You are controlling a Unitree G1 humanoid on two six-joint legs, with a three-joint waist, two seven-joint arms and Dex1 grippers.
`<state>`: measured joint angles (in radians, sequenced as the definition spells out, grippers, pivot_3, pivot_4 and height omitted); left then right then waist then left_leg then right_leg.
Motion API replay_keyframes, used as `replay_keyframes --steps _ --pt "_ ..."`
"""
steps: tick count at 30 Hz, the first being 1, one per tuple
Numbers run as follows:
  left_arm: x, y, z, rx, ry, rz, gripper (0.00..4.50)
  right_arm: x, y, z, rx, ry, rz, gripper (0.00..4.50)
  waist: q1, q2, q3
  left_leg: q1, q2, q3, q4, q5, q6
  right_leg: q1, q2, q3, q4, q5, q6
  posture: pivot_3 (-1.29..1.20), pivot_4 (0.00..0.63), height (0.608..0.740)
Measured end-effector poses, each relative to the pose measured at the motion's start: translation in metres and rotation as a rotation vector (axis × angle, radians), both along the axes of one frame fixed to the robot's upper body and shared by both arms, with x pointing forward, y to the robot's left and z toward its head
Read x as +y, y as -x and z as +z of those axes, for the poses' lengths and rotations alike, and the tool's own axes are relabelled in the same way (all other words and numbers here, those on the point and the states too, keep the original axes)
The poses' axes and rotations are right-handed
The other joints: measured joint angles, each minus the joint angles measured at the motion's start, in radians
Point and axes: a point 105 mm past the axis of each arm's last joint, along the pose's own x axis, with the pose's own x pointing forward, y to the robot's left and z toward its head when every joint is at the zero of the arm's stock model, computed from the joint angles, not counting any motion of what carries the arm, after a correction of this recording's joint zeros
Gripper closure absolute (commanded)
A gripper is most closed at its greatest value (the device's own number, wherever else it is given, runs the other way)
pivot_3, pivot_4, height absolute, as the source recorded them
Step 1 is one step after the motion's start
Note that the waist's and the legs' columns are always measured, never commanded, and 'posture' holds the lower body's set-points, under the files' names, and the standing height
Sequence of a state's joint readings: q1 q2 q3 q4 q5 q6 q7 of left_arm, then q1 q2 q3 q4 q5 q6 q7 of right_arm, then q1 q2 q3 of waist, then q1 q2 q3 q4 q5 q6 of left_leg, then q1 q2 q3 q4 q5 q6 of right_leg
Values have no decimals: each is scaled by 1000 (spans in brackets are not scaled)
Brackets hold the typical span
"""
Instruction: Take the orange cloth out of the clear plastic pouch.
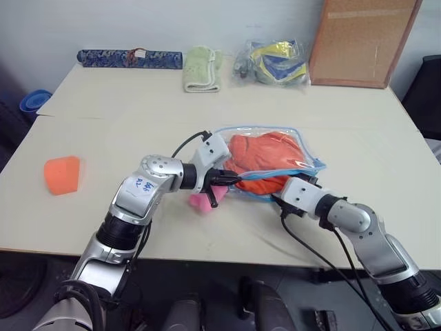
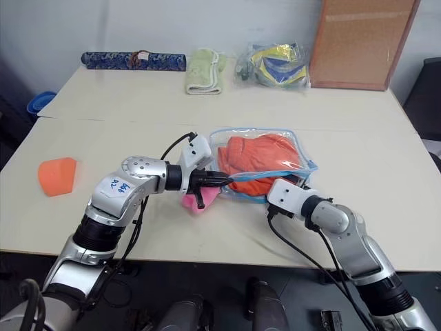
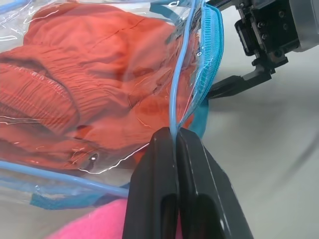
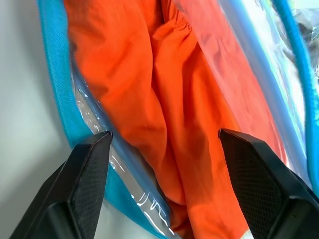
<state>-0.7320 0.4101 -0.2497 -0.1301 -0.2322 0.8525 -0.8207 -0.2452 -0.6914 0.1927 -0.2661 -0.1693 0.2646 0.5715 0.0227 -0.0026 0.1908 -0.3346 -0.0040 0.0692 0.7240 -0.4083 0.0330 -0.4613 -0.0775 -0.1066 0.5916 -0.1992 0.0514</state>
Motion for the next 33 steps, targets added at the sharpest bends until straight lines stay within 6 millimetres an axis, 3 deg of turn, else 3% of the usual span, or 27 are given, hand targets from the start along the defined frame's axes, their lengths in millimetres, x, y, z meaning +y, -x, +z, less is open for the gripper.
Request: replay_keyframes --steps 10,20,30,33 --pt "-1 1 2 -13 -3 -8 4500 6 -6 0 38 -60 6 953 0 0 0 0 0 0 0 0 0 0 0 0 0 0 0 0 150 740" --pt "-1 2 3 -24 -3 -13 4500 7 -26 3 32 -35 -17 953 -2 0 0 0 0 0 0 0 0 0 0 0 0 0 0 0 150 740" --pt "0 1 3 -33 -5 -13 4500 14 -45 5 -140 193 -11 953 -3 0 0 3 0 -1 0 1 -1 2 -2 1 1 0 0 0 150 740" --pt "0 1 3 -32 -4 -11 4500 16 -51 0 -131 171 -33 1888 -4 0 0 9 1 -2 -1 1 -1 9 -2 0 -1 0 0 0 150 740"
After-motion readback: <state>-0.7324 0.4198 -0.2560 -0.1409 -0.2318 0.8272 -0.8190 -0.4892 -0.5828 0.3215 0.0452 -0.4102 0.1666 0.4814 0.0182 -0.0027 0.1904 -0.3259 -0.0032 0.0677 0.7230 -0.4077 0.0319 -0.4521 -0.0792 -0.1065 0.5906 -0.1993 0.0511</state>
